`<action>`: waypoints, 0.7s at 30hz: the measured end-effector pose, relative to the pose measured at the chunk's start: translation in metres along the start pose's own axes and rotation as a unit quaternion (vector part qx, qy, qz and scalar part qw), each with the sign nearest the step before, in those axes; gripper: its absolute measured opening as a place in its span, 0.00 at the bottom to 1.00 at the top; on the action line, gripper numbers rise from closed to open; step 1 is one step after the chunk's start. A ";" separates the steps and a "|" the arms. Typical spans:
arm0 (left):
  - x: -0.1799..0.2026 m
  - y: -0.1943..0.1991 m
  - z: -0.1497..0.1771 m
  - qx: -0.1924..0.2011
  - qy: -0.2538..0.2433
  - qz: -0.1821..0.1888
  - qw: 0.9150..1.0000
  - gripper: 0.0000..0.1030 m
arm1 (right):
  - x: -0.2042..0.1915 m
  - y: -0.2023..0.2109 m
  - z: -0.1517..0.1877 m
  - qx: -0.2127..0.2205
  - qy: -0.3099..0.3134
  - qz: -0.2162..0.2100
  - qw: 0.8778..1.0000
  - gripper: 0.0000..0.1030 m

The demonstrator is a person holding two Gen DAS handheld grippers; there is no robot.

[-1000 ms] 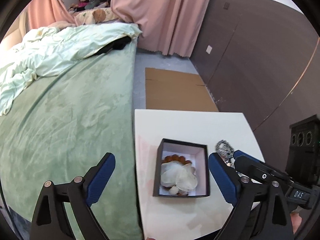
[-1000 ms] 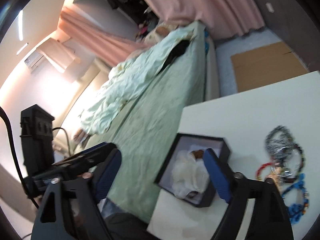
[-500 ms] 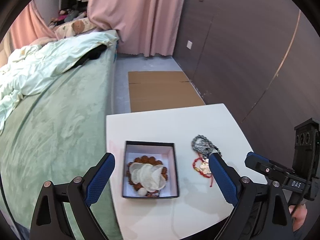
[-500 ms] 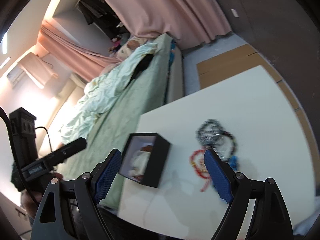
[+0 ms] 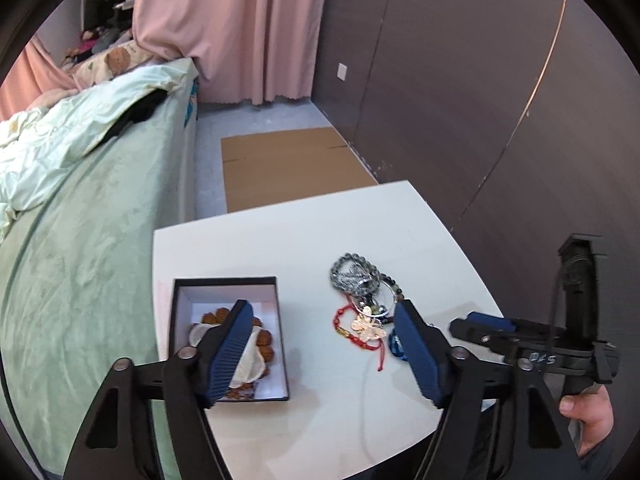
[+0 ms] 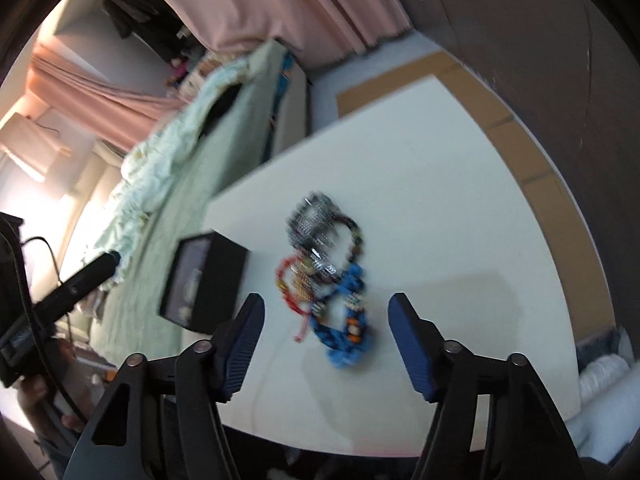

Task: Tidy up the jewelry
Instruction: 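Grasp the grey bead bracelet with the left tool while the right tool grasps the blue braided bracelet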

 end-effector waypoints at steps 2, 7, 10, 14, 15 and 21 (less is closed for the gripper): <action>0.003 -0.004 0.001 -0.002 -0.001 0.000 1.000 0.70 | 0.001 -0.009 0.003 -0.011 0.006 0.000 1.000 0.59; 0.006 -0.014 0.002 -0.014 -0.002 0.003 1.000 0.62 | 0.000 -0.029 0.007 -0.033 0.031 0.010 0.999 0.32; 0.008 -0.020 0.000 -0.014 -0.005 0.000 1.000 0.62 | 0.005 -0.035 0.008 -0.038 0.031 0.022 0.999 0.12; 0.013 -0.033 -0.003 -0.023 -0.005 0.009 1.000 0.55 | 0.012 -0.011 0.000 0.001 0.016 0.005 1.000 0.12; 0.016 -0.038 -0.004 -0.028 -0.007 0.011 1.000 0.53 | 0.014 -0.006 -0.001 0.008 0.011 0.001 1.000 0.12; 0.031 -0.067 -0.009 -0.048 -0.020 0.027 0.998 0.44 | 0.026 0.016 -0.008 0.043 -0.023 -0.017 0.999 0.12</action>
Point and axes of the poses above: each gripper's, at about its wrist camera, not at the fingertips, and y roughly against the way its jaws point, x to its right, z to its underside, the point moved 1 cm from there along -y, roughly the way its jaws point, and after that the axes turned 5 degrees about z, right-handed, at the moved point
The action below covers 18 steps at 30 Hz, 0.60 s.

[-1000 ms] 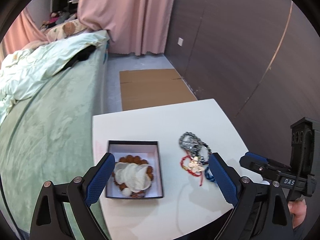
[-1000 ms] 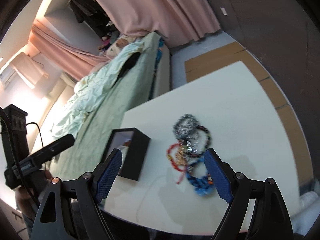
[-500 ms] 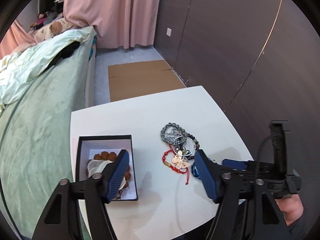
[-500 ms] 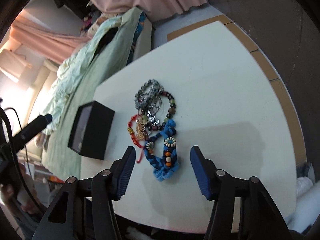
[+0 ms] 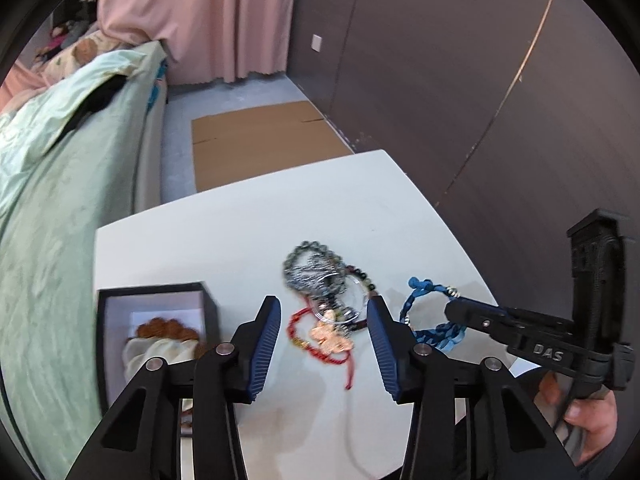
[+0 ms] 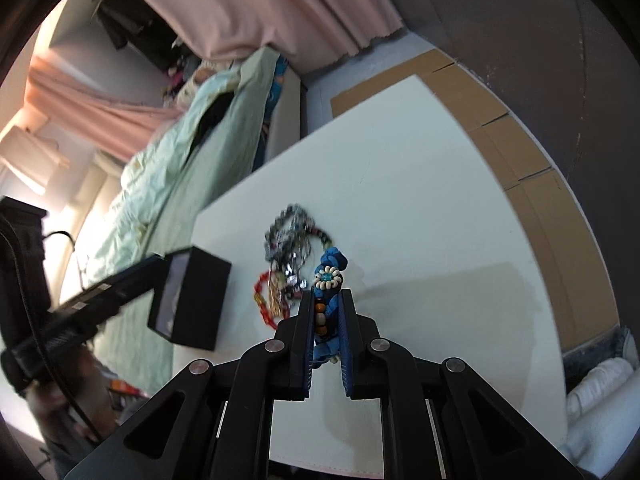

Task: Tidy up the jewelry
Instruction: 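Grasp the grey bead bracelet with the left tool while the right tool grasps the blue braided bracelet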

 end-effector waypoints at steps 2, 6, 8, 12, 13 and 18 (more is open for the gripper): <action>0.004 -0.010 -0.004 -0.006 -0.003 0.003 1.000 0.35 | 0.003 0.005 -0.003 0.009 -0.008 -0.005 1.000 0.12; 0.013 -0.030 -0.009 -0.023 -0.021 0.004 1.000 0.29 | 0.011 0.010 -0.010 0.020 -0.027 -0.015 0.999 0.12; 0.017 -0.040 -0.009 -0.033 -0.038 -0.006 0.999 0.29 | 0.015 0.008 -0.012 0.017 -0.036 -0.018 0.999 0.12; 0.023 -0.060 -0.003 -0.059 -0.081 -0.029 0.995 0.29 | 0.019 0.009 -0.015 0.016 -0.042 -0.028 0.999 0.12; 0.024 -0.065 -0.002 -0.065 -0.089 -0.035 0.993 0.29 | 0.019 0.010 -0.016 0.017 -0.042 -0.031 0.998 0.12; 0.025 -0.080 -0.001 -0.079 -0.109 -0.055 0.989 0.29 | 0.022 0.009 -0.019 0.015 -0.045 -0.041 0.998 0.12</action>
Point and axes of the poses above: each gripper's, at about its wrist camera, not at the fingertips, and y roughly against the way its jaws point, x to its right, z to its underside, the point moved 1 cm from there along -y, roughly the way its jaws point, and after that the axes turned 5 degrees about z, right-handed, at the moved point
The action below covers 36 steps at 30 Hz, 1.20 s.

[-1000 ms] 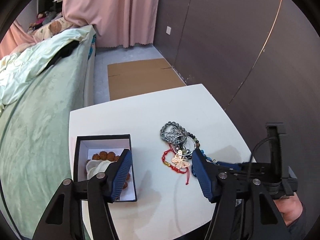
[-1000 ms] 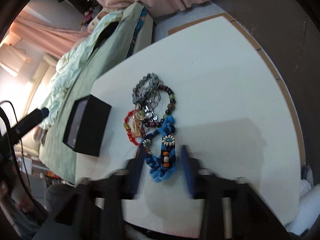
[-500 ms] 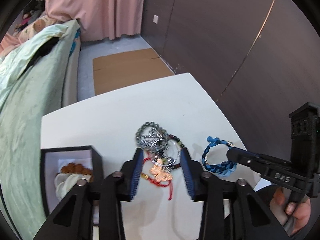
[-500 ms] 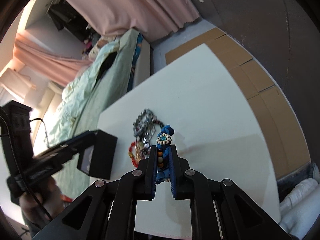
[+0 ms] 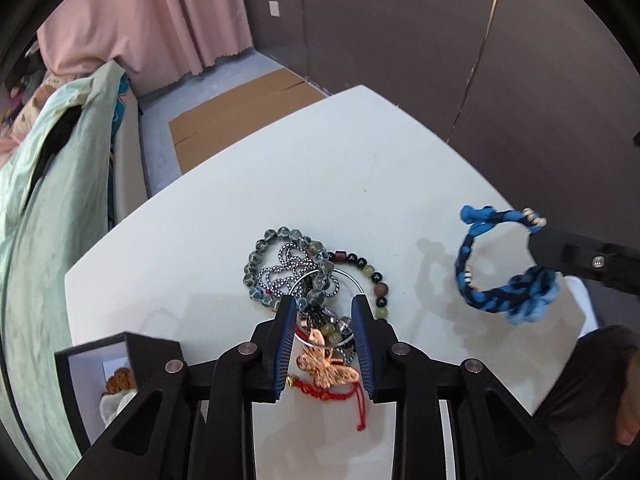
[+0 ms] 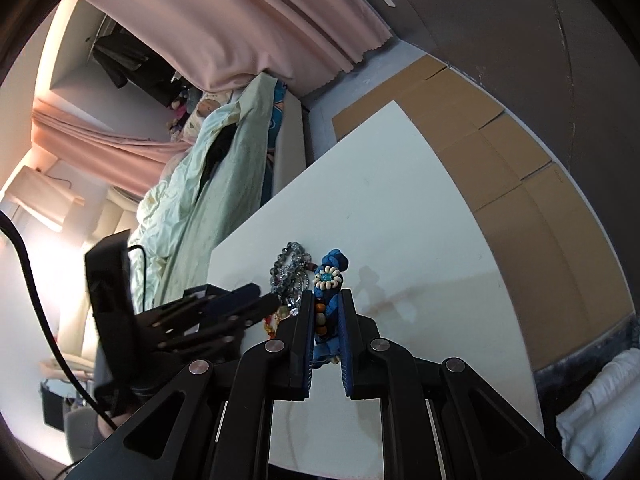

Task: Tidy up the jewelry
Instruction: 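Grasp the grey bead bracelet with the left tool while the right tool grasps the blue braided bracelet, then place the grey bracelet in the box with the left tool while the right places the blue bracelet there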

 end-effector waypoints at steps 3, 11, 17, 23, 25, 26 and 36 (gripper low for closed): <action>0.003 -0.008 -0.004 -0.002 -0.012 -0.011 1.000 0.29 | 0.000 -0.001 -0.001 -0.001 -0.004 -0.004 1.000 0.12; -0.001 -0.027 -0.008 -0.008 -0.024 -0.027 0.999 0.16 | -0.001 0.000 -0.003 0.001 -0.006 -0.009 1.000 0.12; -0.011 -0.003 -0.013 0.024 0.000 -0.002 1.000 0.10 | -0.008 0.007 -0.002 0.010 -0.003 -0.013 1.000 0.12; -0.024 0.025 -0.016 0.051 0.027 0.022 0.998 0.10 | -0.018 0.006 0.000 0.012 0.003 -0.014 1.000 0.12; -0.030 0.033 -0.016 0.058 0.039 0.031 0.997 0.10 | -0.023 0.009 0.000 0.020 0.008 -0.021 1.000 0.12; -0.033 0.038 -0.015 0.062 0.044 0.035 0.996 0.10 | -0.025 0.010 0.000 0.024 0.010 -0.023 0.999 0.12; -0.053 0.091 -0.002 0.105 0.058 0.040 0.992 0.10 | -0.064 0.004 0.004 0.038 0.030 -0.042 0.998 0.12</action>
Point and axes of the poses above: each gripper's, at about its wrist camera, not at the fingertips, and y roughly against the way its jaws point, x to its right, z to its underside, the point moved 1 cm from there along -y, roughly the way its jaws point, and after that the axes turned 5 degrees about z, right-handed, at the moved point
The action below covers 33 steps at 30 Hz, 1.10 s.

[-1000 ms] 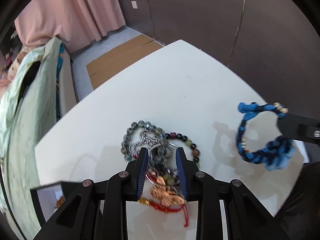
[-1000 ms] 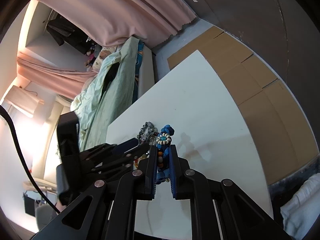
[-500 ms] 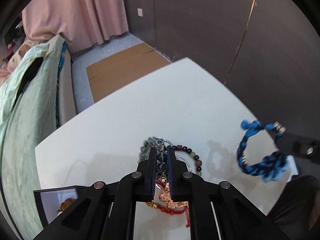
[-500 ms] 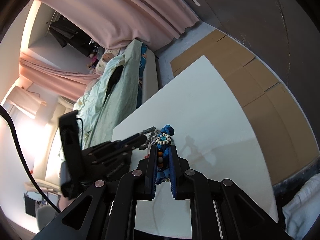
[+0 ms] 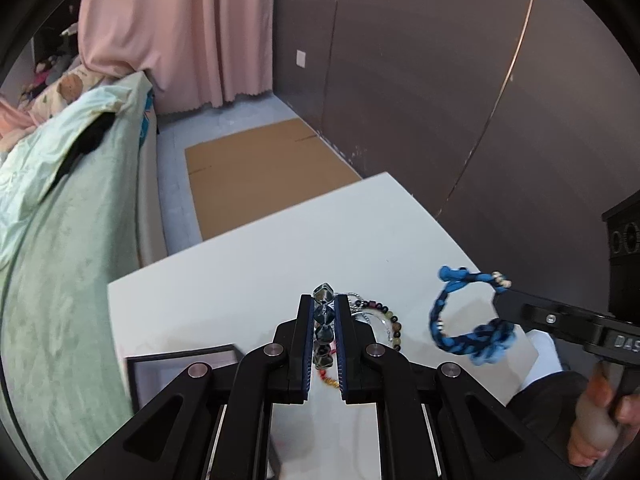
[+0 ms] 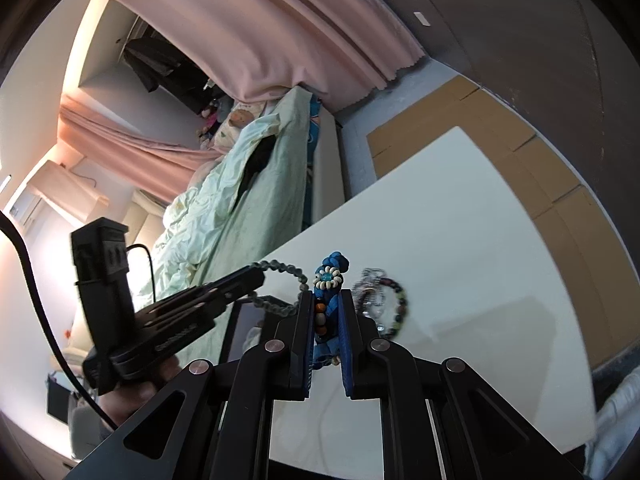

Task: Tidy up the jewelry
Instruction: 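Place the grey bracelet in the box with the left tool while the right places the blue bracelet there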

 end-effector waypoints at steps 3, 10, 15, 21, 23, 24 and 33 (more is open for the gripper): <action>-0.007 0.015 0.003 0.009 0.002 -0.005 1.000 0.10 | -0.013 -0.006 0.001 0.003 0.007 -0.008 1.000 0.12; -0.028 0.044 0.011 0.021 0.013 -0.020 0.999 0.10 | -0.036 -0.019 0.005 0.006 0.021 -0.023 1.000 0.12; -0.044 0.055 0.020 0.024 0.024 -0.031 0.999 0.10 | -0.050 -0.026 0.011 0.003 0.030 -0.025 0.999 0.12; -0.060 0.059 0.031 0.018 0.040 -0.036 0.998 0.10 | -0.067 -0.037 0.019 -0.003 0.044 -0.029 0.999 0.12; -0.066 0.056 0.034 0.005 0.049 -0.036 0.998 0.10 | -0.071 -0.040 0.021 -0.005 0.047 -0.030 0.998 0.12; -0.068 0.054 0.035 -0.005 0.052 -0.038 0.998 0.11 | -0.073 -0.042 0.022 -0.007 0.050 -0.032 0.998 0.12; -0.095 0.066 0.052 -0.012 0.086 -0.044 0.995 0.53 | -0.093 -0.054 0.029 -0.020 0.078 -0.050 0.995 0.12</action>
Point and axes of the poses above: each gripper's, at about its wrist camera, not at the fingertips, and y roughly against the way its jaws point, x to its right, z to its underside, the point moved 1 cm from there along -y, roughly the way its jaws point, and after that the axes turned 5 degrees about z, right-handed, at the moved point
